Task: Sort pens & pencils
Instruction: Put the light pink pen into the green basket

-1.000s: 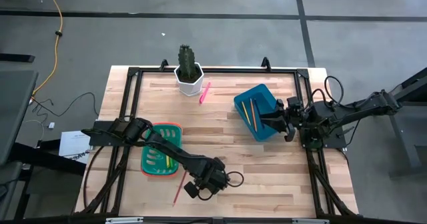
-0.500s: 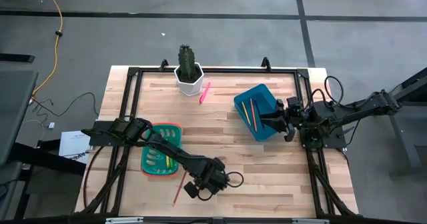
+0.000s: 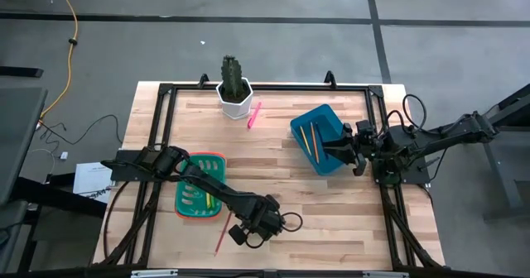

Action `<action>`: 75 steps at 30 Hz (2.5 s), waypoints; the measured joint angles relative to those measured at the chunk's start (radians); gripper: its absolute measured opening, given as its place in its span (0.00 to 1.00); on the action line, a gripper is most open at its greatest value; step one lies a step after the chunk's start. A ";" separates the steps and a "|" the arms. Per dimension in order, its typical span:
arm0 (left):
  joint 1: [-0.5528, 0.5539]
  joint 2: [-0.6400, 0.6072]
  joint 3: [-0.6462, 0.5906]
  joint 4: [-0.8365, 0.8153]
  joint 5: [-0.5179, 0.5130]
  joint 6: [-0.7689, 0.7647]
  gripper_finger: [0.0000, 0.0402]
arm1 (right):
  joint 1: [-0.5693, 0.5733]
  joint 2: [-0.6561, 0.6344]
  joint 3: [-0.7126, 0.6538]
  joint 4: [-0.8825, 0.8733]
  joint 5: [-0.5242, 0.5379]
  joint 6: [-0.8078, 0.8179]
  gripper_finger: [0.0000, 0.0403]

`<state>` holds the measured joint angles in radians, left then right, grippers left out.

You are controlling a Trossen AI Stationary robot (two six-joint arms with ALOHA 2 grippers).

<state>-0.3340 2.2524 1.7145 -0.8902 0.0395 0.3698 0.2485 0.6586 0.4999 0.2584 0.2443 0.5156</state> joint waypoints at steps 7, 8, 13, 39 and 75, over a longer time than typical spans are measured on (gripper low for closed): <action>0.000 -0.001 0.000 -0.002 0.000 0.000 0.09 | 0.000 0.000 0.000 0.000 0.000 0.000 0.27; 0.000 -0.005 -0.001 -0.008 -0.002 0.000 0.09 | 0.000 0.000 0.000 0.000 0.000 0.000 0.27; 0.000 -0.018 -0.004 -0.033 -0.011 0.003 0.06 | 0.000 0.000 0.000 0.000 0.001 0.000 0.27; 0.000 -0.118 -0.001 -0.068 -0.083 0.024 0.07 | 0.000 0.000 0.000 -0.007 0.014 0.001 0.27; 0.028 -0.174 0.224 -0.270 -0.167 0.079 0.07 | 0.000 0.000 0.000 -0.006 0.015 0.008 0.27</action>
<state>-0.3059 2.0786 1.9384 -1.1599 -0.1271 0.4488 0.2481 0.6586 0.4999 0.2527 0.2596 0.5232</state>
